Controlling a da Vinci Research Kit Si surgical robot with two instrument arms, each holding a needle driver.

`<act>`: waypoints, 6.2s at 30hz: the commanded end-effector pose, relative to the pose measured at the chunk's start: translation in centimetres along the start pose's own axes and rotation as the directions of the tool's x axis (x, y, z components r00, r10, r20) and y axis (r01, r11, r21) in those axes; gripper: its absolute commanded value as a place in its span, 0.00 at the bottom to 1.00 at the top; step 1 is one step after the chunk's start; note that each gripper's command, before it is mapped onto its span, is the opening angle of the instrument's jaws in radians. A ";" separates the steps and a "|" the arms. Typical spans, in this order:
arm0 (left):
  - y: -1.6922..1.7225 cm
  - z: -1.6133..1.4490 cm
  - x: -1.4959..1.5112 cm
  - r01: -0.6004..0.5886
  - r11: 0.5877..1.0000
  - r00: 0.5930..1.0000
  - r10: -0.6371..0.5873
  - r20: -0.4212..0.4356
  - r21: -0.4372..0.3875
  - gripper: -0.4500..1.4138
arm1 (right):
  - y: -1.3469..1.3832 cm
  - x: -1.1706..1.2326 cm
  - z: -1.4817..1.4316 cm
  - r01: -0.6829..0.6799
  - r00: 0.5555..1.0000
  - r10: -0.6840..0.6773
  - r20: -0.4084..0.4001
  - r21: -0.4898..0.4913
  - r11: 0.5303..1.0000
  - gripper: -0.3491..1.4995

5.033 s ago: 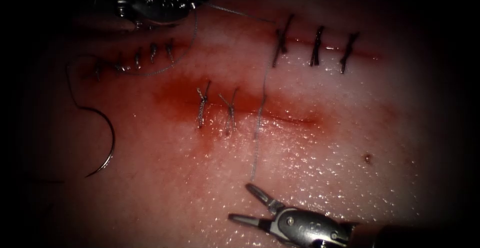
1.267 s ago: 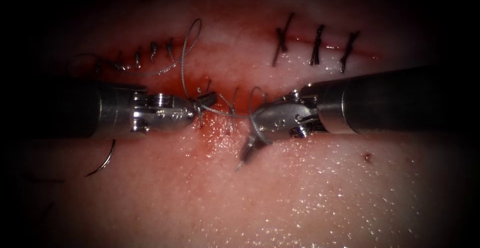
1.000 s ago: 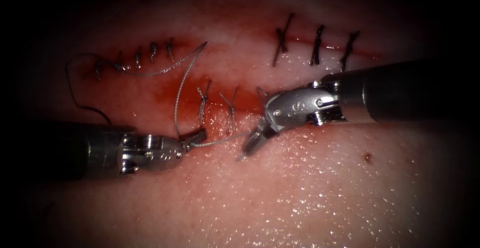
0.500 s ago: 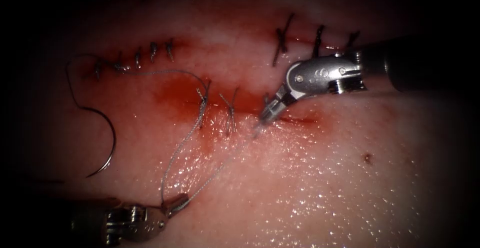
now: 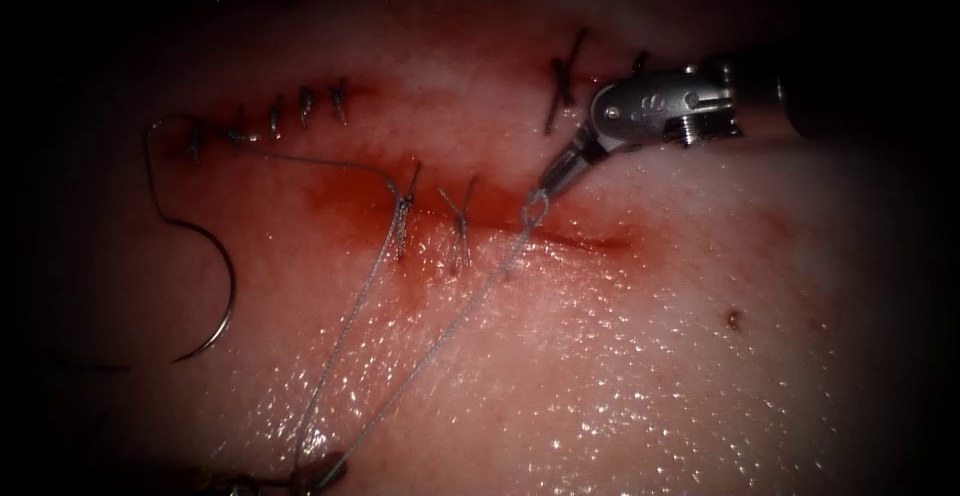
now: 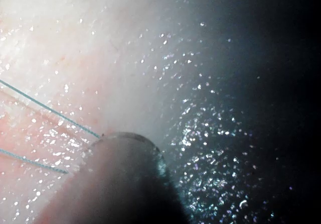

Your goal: Wound Closure

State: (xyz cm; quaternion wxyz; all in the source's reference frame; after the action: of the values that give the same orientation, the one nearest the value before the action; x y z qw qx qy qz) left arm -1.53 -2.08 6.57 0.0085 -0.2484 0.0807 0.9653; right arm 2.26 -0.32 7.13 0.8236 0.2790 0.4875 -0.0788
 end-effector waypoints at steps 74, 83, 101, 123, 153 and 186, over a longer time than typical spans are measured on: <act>-2.43 -0.57 1.64 -0.062 0.983 0.972 0.098 -0.213 0.173 0.00 | -0.89 0.47 0.12 -0.374 0.866 0.081 -0.493 -0.532 0.760 0.00; -2.87 -0.22 1.56 -0.041 0.980 0.979 0.079 -0.190 0.196 0.00 | -0.96 0.58 0.32 -0.332 0.864 0.058 -0.501 -0.478 0.813 0.00; -2.99 0.80 1.01 -0.099 0.965 0.992 0.114 -0.048 0.242 0.00 | -1.11 0.74 0.37 -0.295 0.743 0.010 -0.669 -0.314 0.902 0.00; -2.22 1.39 1.06 -0.065 0.972 0.996 0.076 -0.039 0.225 0.00 | -0.98 0.89 0.14 -0.824 0.360 0.067 -0.931 -0.284 0.490 0.02; -1.78 1.32 1.24 -0.098 0.971 0.995 0.100 0.001 0.217 0.00 | -1.35 -0.67 0.60 -0.982 -0.165 0.295 -0.941 0.129 -0.138 0.58; -1.72 1.21 1.18 -0.125 0.969 0.992 0.124 0.015 0.212 0.00 | -0.72 -0.70 0.79 -0.986 -0.031 0.336 -0.941 -0.026 -0.165 0.00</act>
State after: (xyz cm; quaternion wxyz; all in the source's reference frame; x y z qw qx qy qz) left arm -2.99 -0.14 6.73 -0.0255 -0.2393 0.1999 0.9498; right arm 2.15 -1.38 7.69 0.4391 0.1080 0.4233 0.7851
